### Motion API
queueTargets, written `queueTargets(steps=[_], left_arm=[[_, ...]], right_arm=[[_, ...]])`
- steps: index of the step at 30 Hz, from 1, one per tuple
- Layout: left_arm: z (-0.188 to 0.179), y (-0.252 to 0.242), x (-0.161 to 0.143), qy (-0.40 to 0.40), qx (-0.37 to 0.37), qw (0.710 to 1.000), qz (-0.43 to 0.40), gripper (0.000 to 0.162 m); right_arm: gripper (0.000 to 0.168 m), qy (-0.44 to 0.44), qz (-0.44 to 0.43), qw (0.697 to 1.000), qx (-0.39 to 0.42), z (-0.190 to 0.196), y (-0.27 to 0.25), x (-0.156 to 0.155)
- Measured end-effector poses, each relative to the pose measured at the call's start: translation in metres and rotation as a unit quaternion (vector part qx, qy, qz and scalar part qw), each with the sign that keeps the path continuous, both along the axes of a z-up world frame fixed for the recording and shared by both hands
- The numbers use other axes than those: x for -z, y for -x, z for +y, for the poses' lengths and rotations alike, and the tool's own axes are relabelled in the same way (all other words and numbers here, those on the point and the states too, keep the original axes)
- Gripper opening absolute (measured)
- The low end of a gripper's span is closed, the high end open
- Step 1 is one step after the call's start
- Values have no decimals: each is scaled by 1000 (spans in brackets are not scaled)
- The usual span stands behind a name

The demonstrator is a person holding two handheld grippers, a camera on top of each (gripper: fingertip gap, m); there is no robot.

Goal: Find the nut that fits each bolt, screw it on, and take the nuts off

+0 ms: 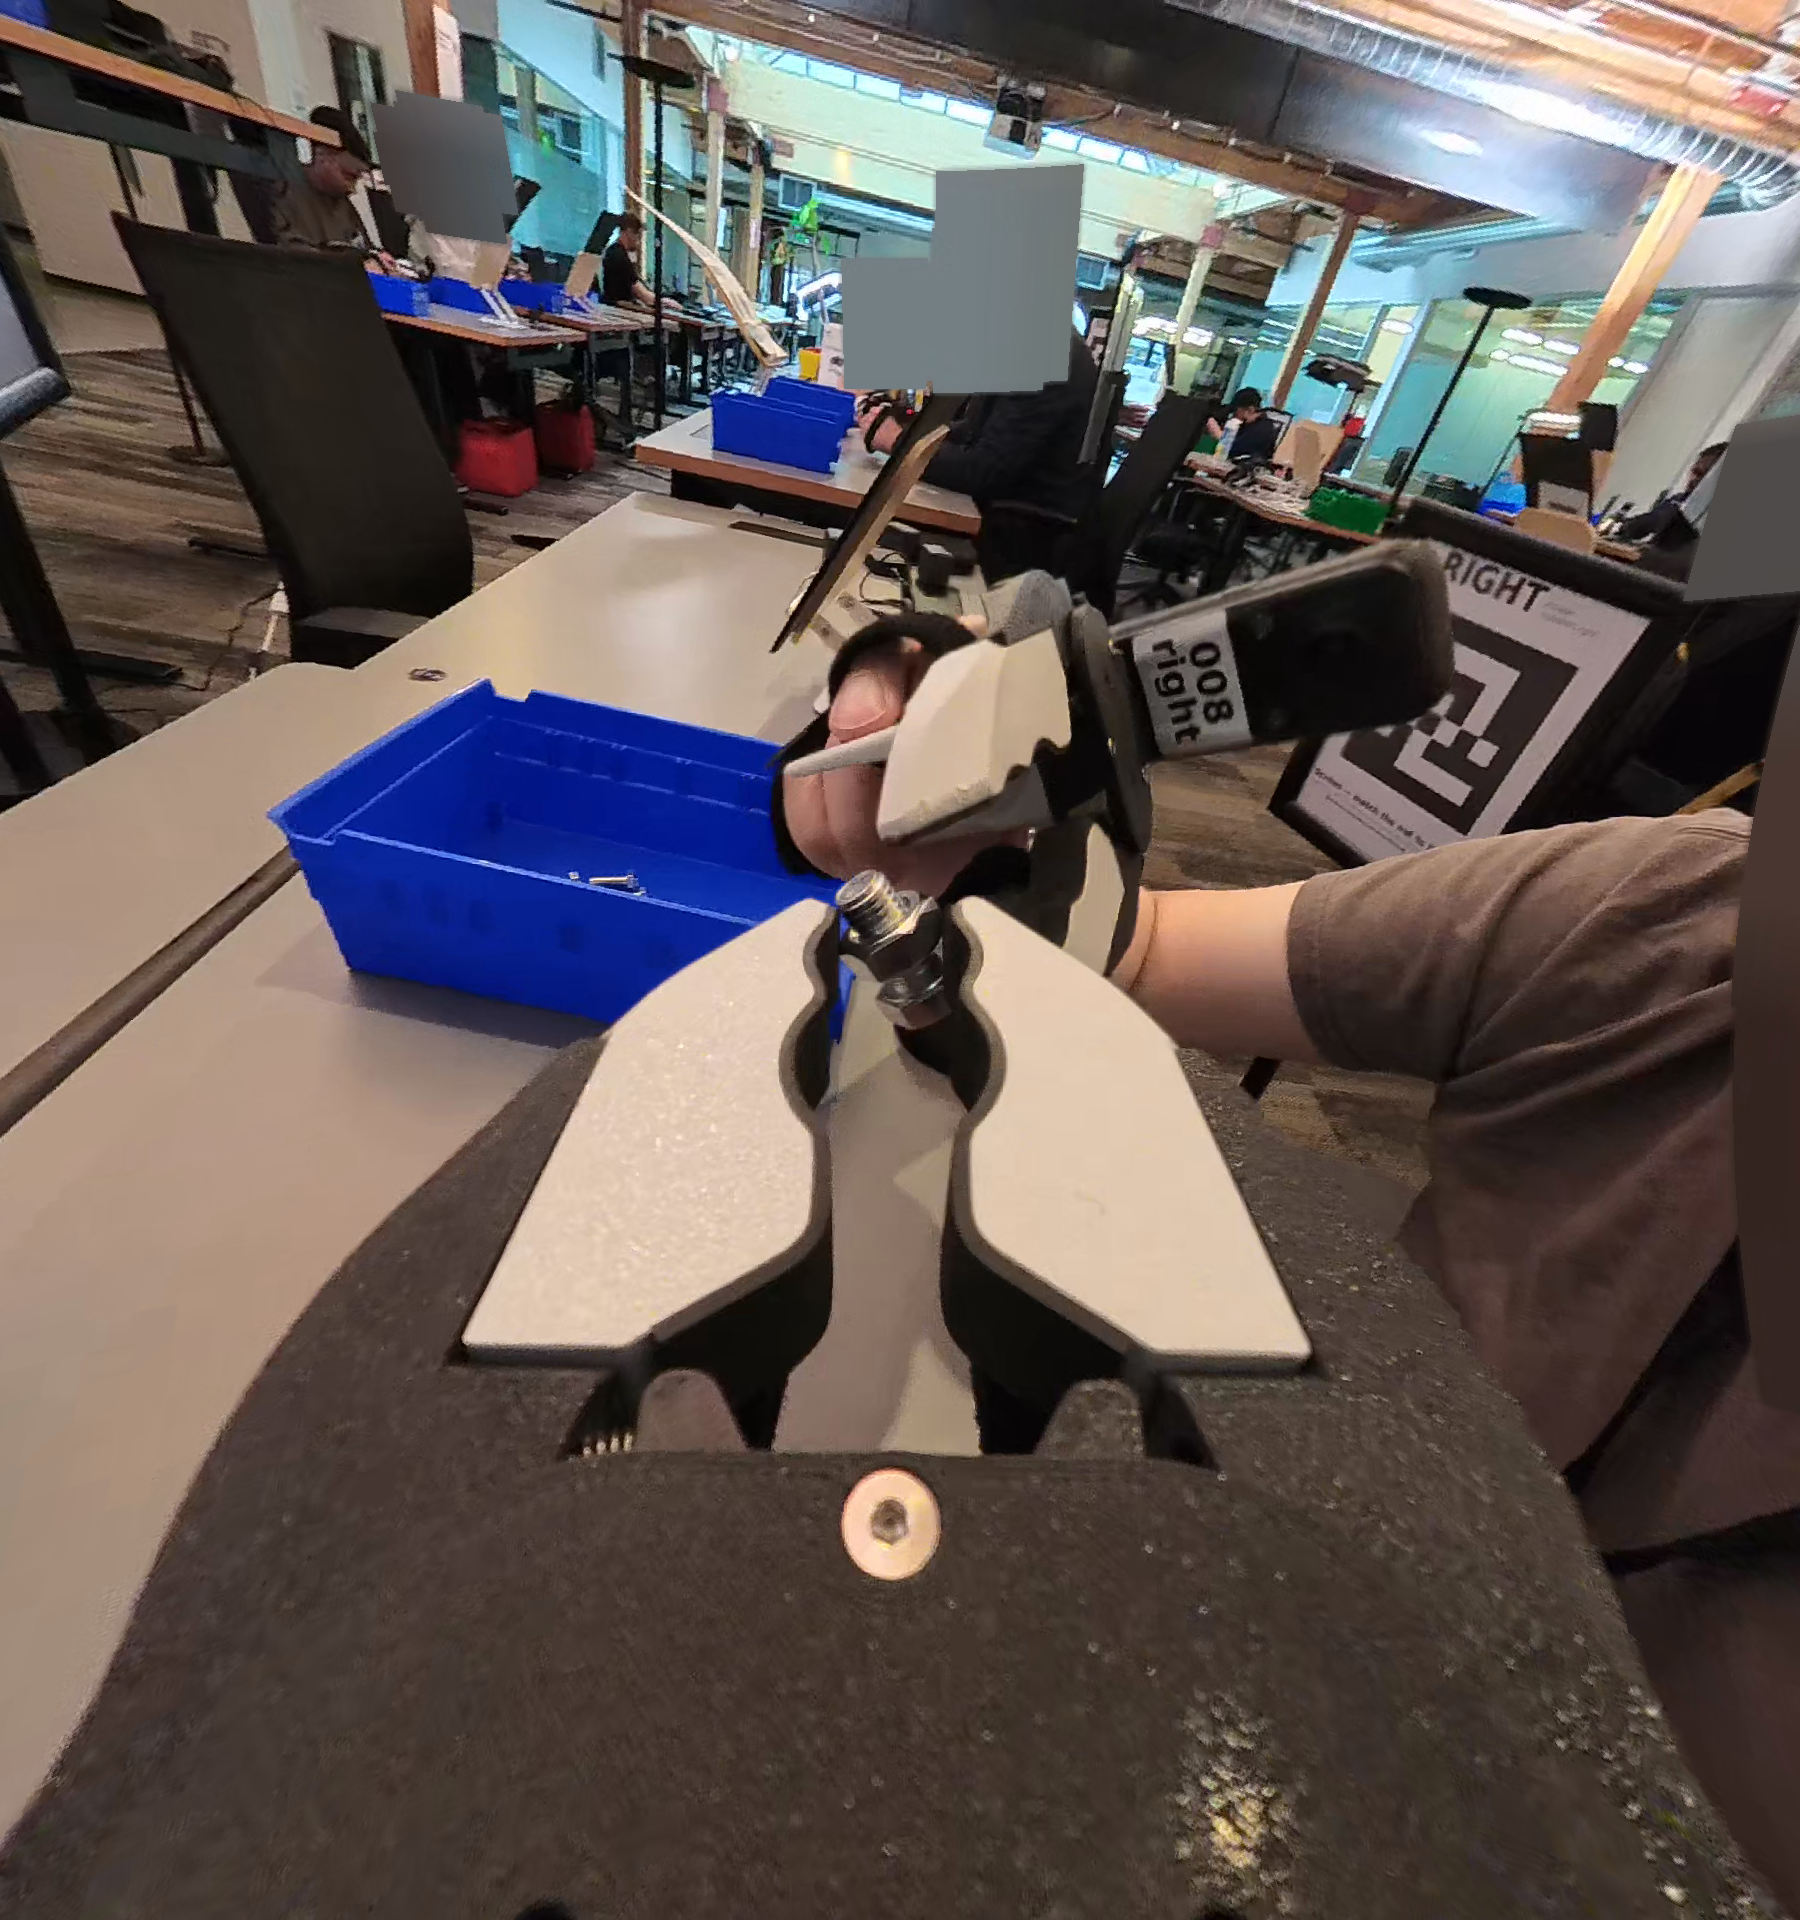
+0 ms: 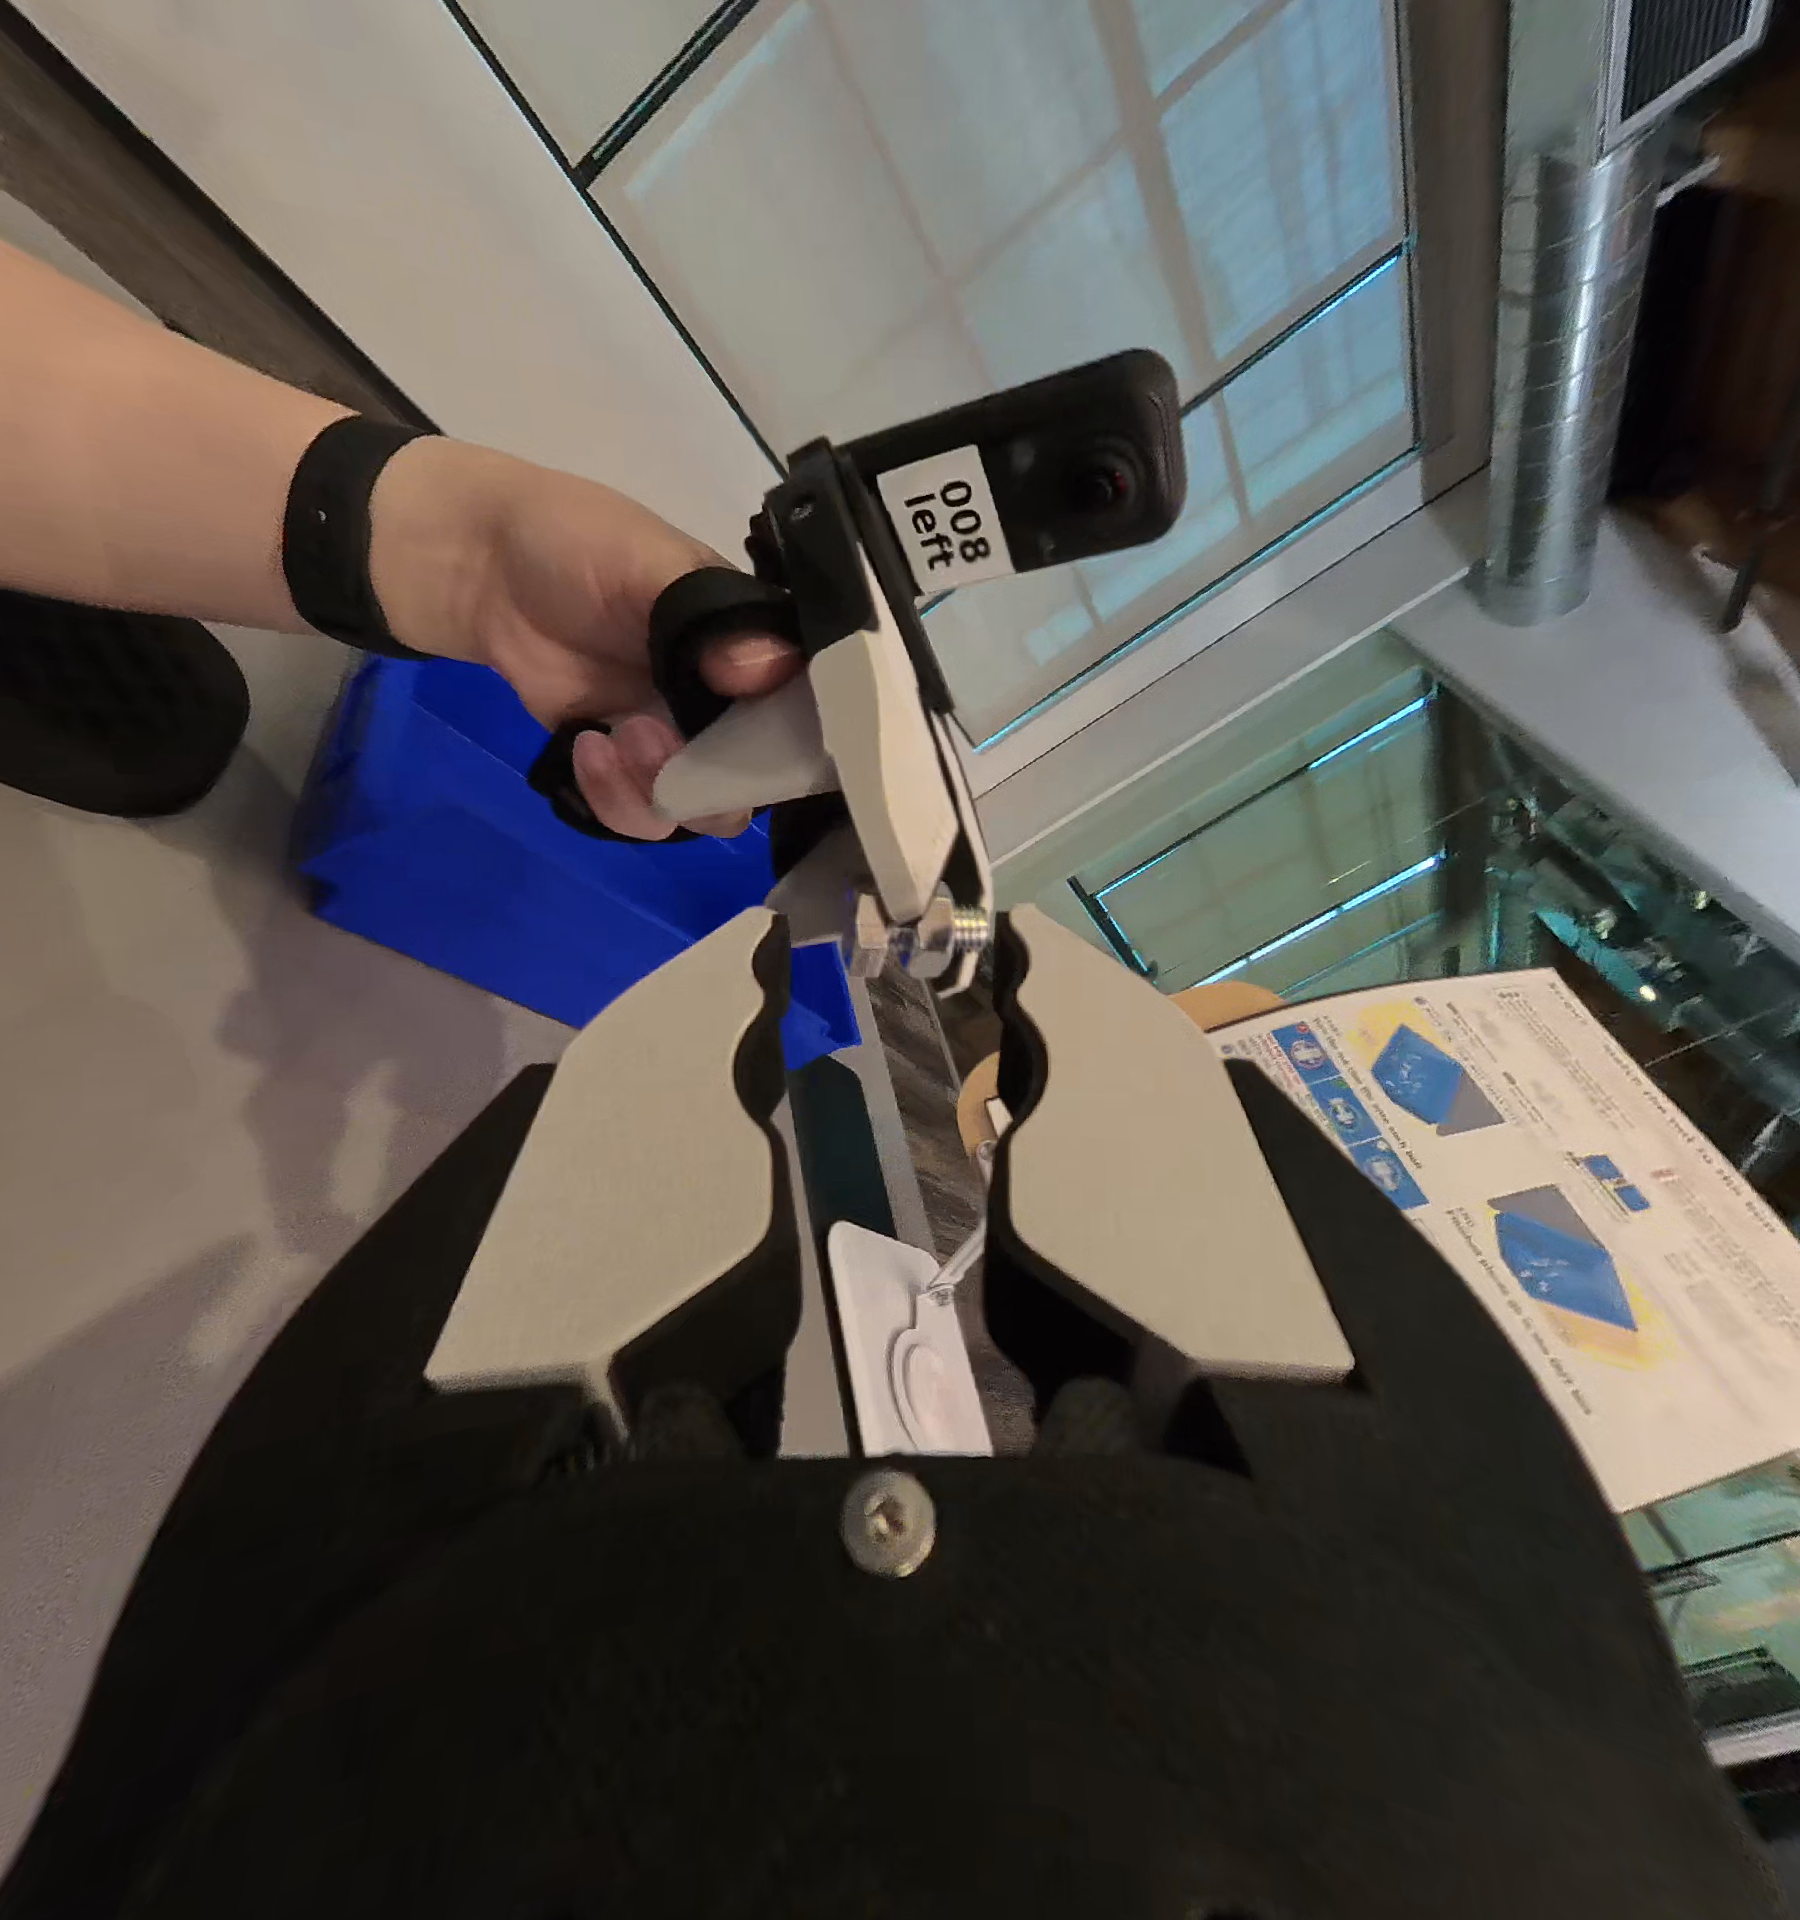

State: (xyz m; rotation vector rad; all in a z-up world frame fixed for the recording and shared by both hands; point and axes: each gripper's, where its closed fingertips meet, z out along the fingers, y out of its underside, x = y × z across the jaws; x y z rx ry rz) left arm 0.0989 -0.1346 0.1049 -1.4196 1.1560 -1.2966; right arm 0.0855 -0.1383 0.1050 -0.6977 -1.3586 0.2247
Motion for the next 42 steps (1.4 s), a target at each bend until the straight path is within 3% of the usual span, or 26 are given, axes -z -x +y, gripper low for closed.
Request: queueTargets(steps=[10, 15, 38, 42], left_arm=[[-17, -5, -3, -8, 46, 999, -12, 18], [-20, -5, -3, -20, 48, 999, -8, 18], [-24, -6, -2, -9, 64, 998, -8, 19], [-6, 5, -8, 56, 30, 998, -22, 36]], right_arm=[[36, -21, 3, 1000, 5, -7, 2, -3], [29, -16, 6, 1000, -8, -10, 1, -4], [29, -27, -7, 999, -18, -15, -1, -2], [28, -75, -18, 997, 16, -9, -3, -1]])
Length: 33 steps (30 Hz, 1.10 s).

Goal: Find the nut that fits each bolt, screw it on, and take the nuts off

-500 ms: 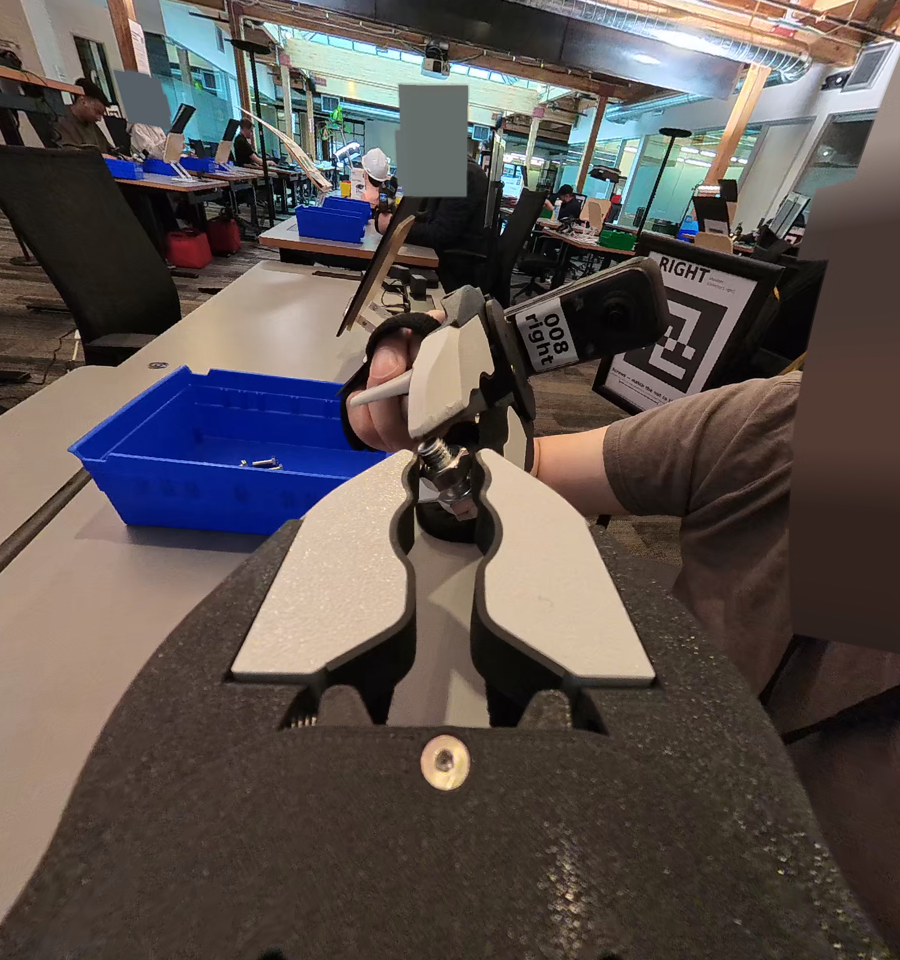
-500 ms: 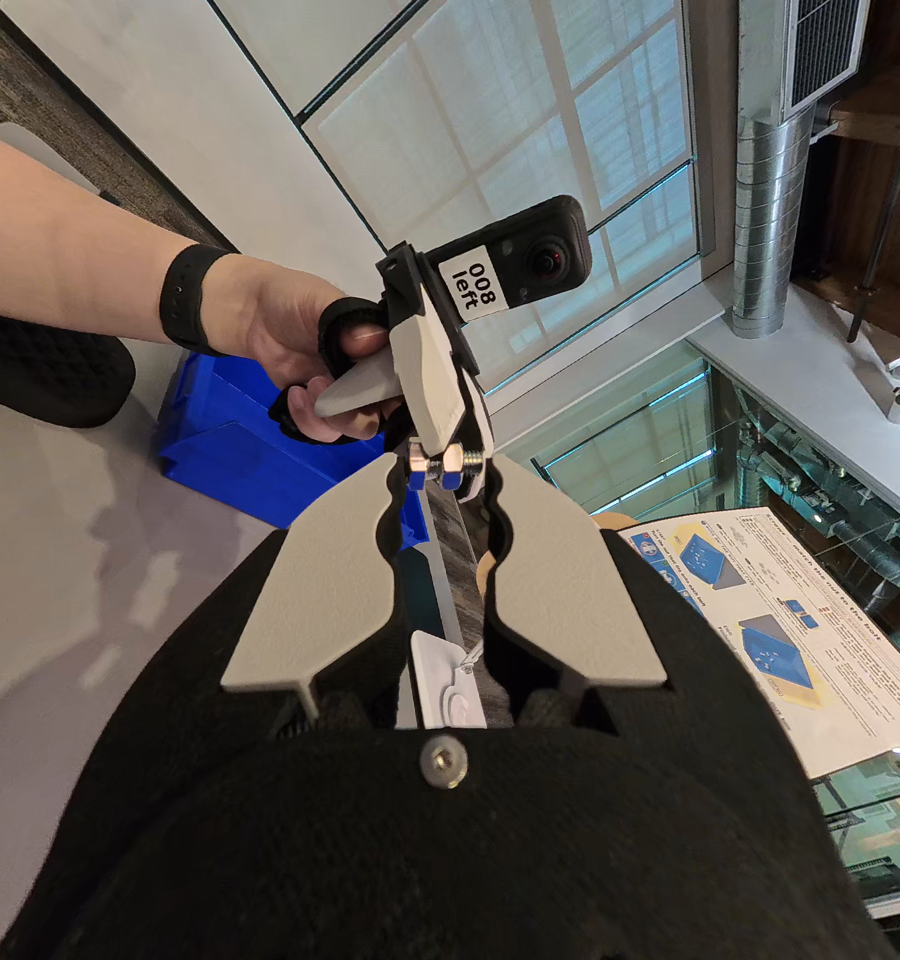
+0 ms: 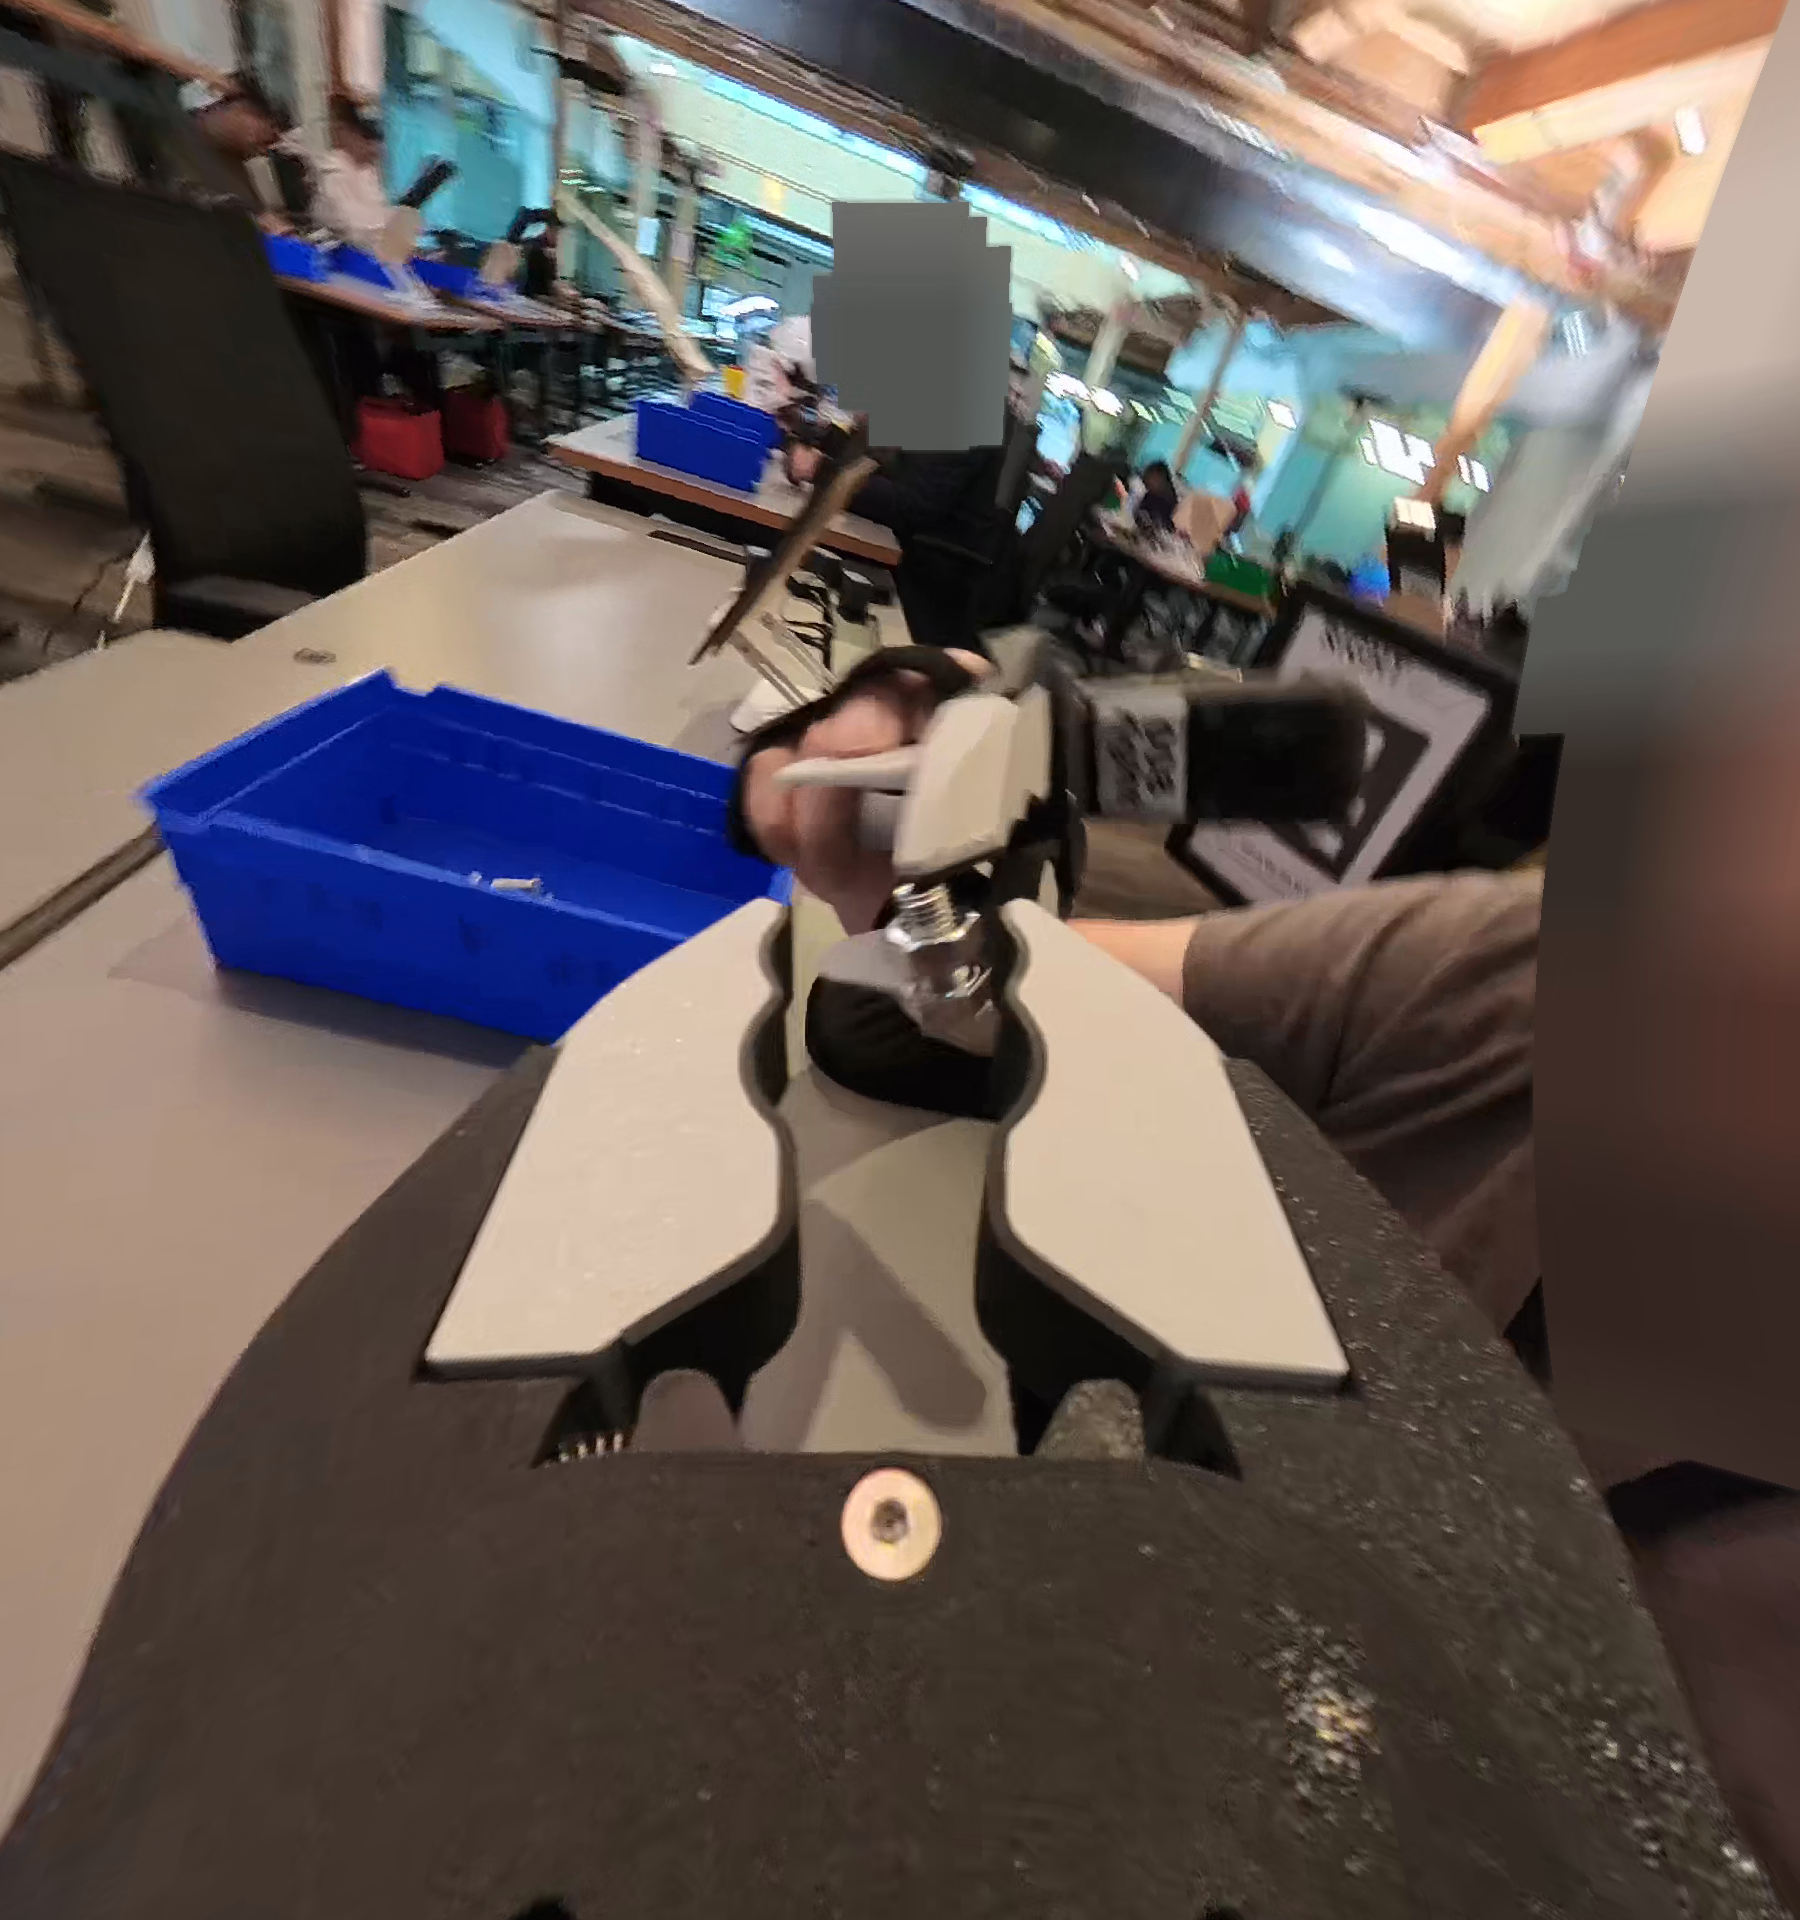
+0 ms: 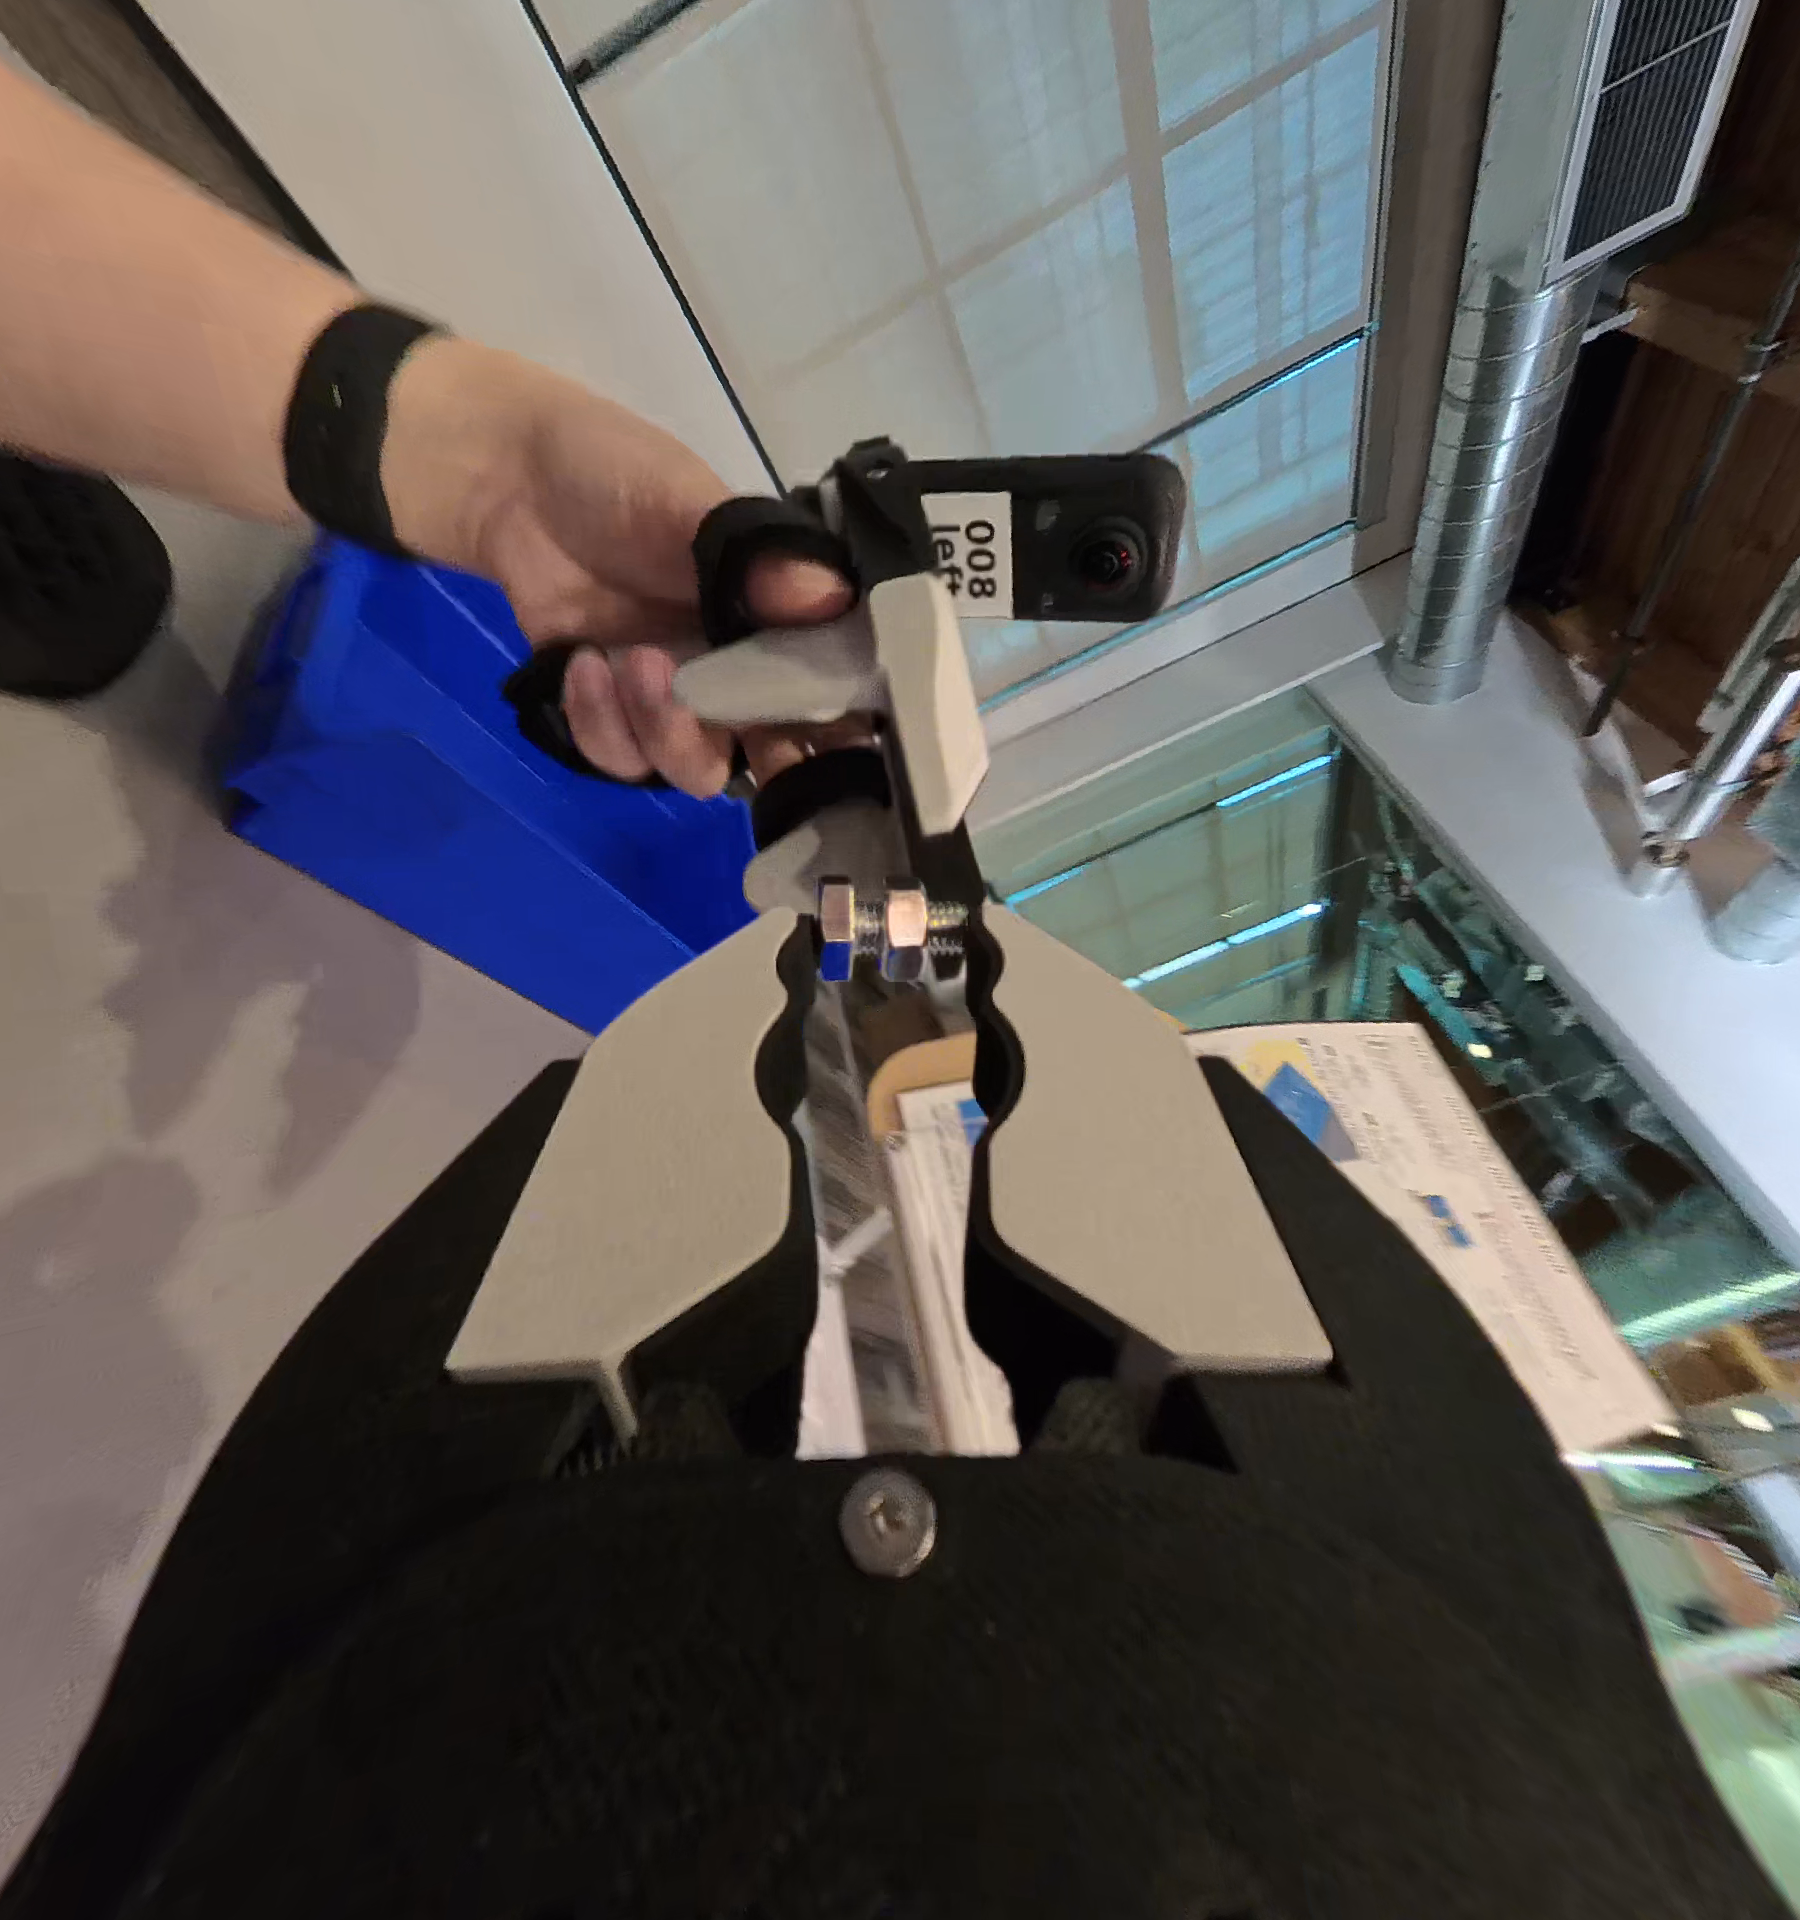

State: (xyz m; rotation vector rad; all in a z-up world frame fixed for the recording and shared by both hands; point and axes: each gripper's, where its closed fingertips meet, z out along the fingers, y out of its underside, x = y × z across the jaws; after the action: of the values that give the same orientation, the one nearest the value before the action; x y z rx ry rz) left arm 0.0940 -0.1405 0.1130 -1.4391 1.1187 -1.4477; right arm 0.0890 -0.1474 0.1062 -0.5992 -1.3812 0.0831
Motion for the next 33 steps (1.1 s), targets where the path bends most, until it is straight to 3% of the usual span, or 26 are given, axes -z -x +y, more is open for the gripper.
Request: queueTargets(steps=[4, 10, 25, 28, 33], left_arm=[[12, 15, 0, 63, -12, 998, 2, 45], [6, -3, 20, 33, -16, 998, 58, 47], [7, -19, 28, 18, -24, 998, 52, 32], [7, -19, 27, -5, -30, 998, 50, 20], [7, -19, 25, -20, -35, 998, 48, 19]], right_arm=[[28, -72, -25, 996, 56, 9, -3, 4], [28, -86, -29, 994, 66, 14, -1, 9], [29, -133, -21, 985, 110, 20, -4, 4], [29, -138, -24, 983, 116, 21, -3, 5], [29, -142, -17, 982, 120, 21, -3, 4]])
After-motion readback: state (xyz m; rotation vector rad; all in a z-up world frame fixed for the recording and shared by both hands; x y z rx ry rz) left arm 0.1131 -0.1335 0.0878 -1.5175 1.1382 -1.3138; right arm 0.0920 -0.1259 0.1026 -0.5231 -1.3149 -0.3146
